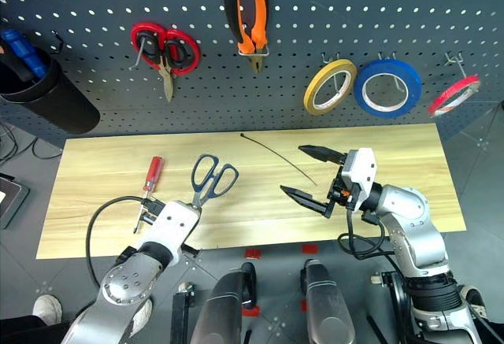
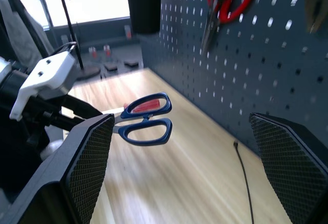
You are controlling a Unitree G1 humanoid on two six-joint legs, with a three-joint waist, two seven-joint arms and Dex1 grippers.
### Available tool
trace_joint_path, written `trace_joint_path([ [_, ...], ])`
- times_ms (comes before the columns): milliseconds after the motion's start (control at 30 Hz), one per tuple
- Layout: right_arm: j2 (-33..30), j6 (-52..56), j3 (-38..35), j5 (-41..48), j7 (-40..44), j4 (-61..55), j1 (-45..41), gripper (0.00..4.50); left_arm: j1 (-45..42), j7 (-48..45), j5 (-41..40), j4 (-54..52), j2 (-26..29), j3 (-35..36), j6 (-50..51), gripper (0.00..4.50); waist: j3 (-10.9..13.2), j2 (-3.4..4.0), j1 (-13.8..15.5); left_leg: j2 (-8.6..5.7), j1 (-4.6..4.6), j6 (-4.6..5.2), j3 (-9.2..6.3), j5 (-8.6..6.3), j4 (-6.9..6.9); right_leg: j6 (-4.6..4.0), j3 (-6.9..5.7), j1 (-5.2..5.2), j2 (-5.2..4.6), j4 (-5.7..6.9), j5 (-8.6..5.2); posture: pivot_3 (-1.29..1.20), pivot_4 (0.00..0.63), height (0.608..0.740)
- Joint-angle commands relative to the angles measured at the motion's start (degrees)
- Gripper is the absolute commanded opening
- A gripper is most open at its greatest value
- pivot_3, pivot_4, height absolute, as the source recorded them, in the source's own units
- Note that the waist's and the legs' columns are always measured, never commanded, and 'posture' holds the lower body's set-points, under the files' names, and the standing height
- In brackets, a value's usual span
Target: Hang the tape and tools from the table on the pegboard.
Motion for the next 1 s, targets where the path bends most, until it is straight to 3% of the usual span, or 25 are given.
trace_joint_path([
  [33,0.6,-1.0,-1.8,2.5,-0.4,-2.9,0.6,4.5,3.4,1.6,4.5,-4.8,0.7,2.9,-7.1,0.57,-0.8,-0.04,0.0,0.0,-0.02,-0.01,0.01,0.01,-0.13,0.0,0.0,-0.03,0.0,-0.12,0.0,-0.16,0.315,0.74],
  [100,1.0,-1.4,-2.2,2.9,-0.8,-2.9,0.2,4.5,4.6,2.3,6.3,-5.2,0.7,3.9,-10.6,0.57,-1.4,-0.05,0.0,-0.03,-0.01,-0.08,0.05,0.06,-0.39,0.0,0.0,-0.08,-0.02,-0.25,0.01,-0.16,0.288,0.74],
  [333,2.4,-2.7,-3.0,2.3,-1.6,-0.1,-2.7,4.5,2.4,5.1,10.6,-4.3,-2.3,7.3,-20.3,0.57,-2.5,-0.26,0.0,-0.02,-0.04,-0.1,0.16,0.1,-0.52,-0.08,0.02,-0.21,-0.01,-0.23,0.07,-0.14,0.289,0.74],
  [733,3.6,-5.2,-2.7,0.6,-2.4,4.6,-7.6,4.5,-7.0,5.1,10.1,1.2,-7.5,12.0,-22.0,0.57,-4.1,-0.41,0.0,-0.01,-0.01,-0.03,0.31,0.1,-0.4,-0.09,0.01,-0.26,0.02,0.01,0.1,-0.13,0.281,0.74],
  [1000,3.6,-5.8,-2.5,0.1,-2.5,6.0,-8.4,4.5,-10.9,4.3,9.4,5.2,-7.4,15.1,-24.6,0.57,-4.2,-0.45,0.0,0.02,-0.01,0.0,0.48,0.11,-0.23,-0.09,0.05,-0.44,0.02,0.37,0.09,-0.13,0.285,0.74],
])
